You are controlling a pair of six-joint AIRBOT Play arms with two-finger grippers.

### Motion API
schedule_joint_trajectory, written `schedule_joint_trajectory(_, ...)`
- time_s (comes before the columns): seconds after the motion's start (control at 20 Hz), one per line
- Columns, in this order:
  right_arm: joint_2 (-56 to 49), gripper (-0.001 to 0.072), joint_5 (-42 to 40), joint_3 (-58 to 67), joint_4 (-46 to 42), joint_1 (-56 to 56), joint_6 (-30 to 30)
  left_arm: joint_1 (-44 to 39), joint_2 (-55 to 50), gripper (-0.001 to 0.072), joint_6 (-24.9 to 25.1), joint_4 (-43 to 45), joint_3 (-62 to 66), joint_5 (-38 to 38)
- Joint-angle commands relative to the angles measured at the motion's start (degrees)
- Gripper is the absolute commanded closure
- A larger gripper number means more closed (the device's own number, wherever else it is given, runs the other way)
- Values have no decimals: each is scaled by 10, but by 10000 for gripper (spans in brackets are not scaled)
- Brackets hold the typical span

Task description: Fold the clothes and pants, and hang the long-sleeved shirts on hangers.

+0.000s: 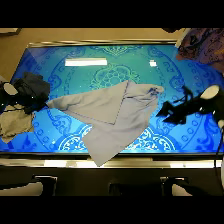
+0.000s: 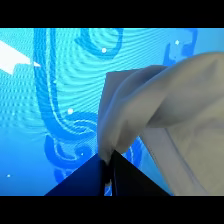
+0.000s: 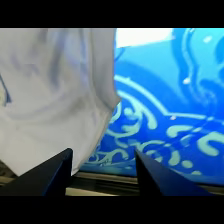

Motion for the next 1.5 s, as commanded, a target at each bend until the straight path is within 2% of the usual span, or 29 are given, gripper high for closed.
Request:
schedule_joint_trajectory(0.0,108,225,-105,-215,91,70,12,0,1,688,0,0,0,-9)
schedule_joint_trajectory(0.15,117,162,-150,-293,112,154,32,0,0,687,-3,0,0,-8)
schedule_joint_trajectory(0.45,109,167,-286,-307,118,264,115,0,0,688,-2,1,0,-8)
schedule_joint_trajectory(0.8,45,196,-354,-307,205,331,99,0,-1,687,-2,3,0,-3)
schedule_joint_trajectory(0.9,32,339,-362,-307,207,354,99,0,-1,687,-2,5,0,-2)
schedule_joint_trajectory(1.0,33,621,-365,-306,207,357,99,0,-1,688,-2,5,0,-2)
schedule_joint_trajectory(1.05,34,683,-369,-299,201,355,94,0,-1,688,-2,5,0,-2)
schedule_joint_trajectory(1.25,59,683,-347,-204,142,314,73,0,13,688,-2,4,8,-4)
schedule_joint_trajectory(1.45,102,683,-258,29,19,191,72,3,62,688,5,4,90,-4)
